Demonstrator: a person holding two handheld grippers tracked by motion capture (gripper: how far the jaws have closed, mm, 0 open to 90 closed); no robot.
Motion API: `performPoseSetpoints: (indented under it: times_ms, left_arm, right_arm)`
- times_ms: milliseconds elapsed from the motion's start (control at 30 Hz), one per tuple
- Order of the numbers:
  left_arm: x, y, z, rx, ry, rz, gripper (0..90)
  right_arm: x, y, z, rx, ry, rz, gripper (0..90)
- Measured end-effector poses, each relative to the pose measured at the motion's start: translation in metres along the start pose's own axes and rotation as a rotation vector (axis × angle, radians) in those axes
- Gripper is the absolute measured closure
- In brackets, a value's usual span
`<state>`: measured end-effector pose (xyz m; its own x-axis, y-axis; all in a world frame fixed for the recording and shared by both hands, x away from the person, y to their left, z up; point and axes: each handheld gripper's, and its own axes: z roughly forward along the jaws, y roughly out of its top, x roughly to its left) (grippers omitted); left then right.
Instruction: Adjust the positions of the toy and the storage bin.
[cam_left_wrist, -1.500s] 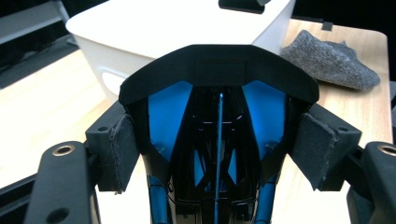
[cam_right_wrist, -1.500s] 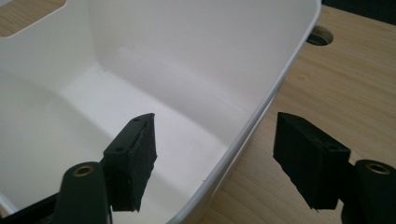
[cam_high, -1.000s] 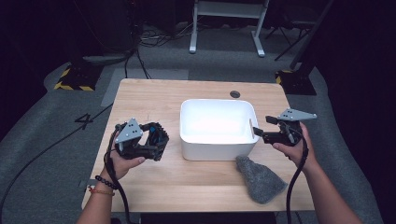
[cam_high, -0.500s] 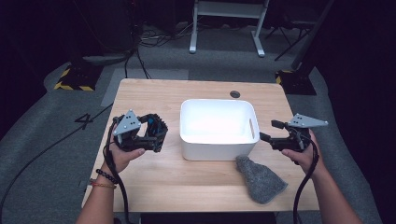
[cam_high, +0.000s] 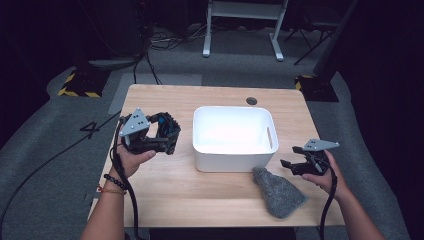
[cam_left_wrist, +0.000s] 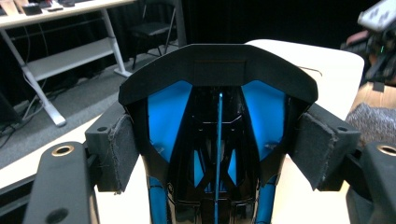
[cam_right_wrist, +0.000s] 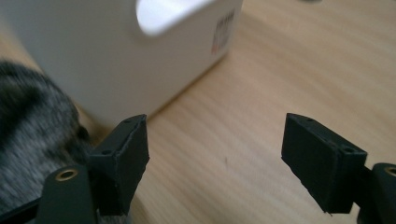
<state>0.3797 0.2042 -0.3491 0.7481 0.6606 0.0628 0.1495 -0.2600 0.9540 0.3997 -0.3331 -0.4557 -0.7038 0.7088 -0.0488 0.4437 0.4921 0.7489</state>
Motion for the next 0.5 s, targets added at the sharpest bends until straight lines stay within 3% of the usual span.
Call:
performPoseSetpoints:
  times_ms: [133,267,367,500]
  left_arm:
    - [0.0,0.007,0.002,-0.014,-0.009,0.005,25.0]
    - [-0.002,0.011,0.006,-0.032,-0.03,0.009,25.0]
    - [-0.005,0.012,0.009,-0.042,-0.044,0.014,25.0]
    - [-0.008,0.014,0.014,-0.042,-0.061,0.02,25.0]
  right_arm:
    - [-0.006,-0.019,0.014,0.033,0.035,0.042,23.8]
    - [-0.006,-0.031,0.026,0.077,0.062,0.032,23.2]
    - [-0.004,-0.032,0.029,0.062,0.067,0.035,22.0]
    - [-0.004,-0.038,0.031,0.019,0.034,0.02,18.7]
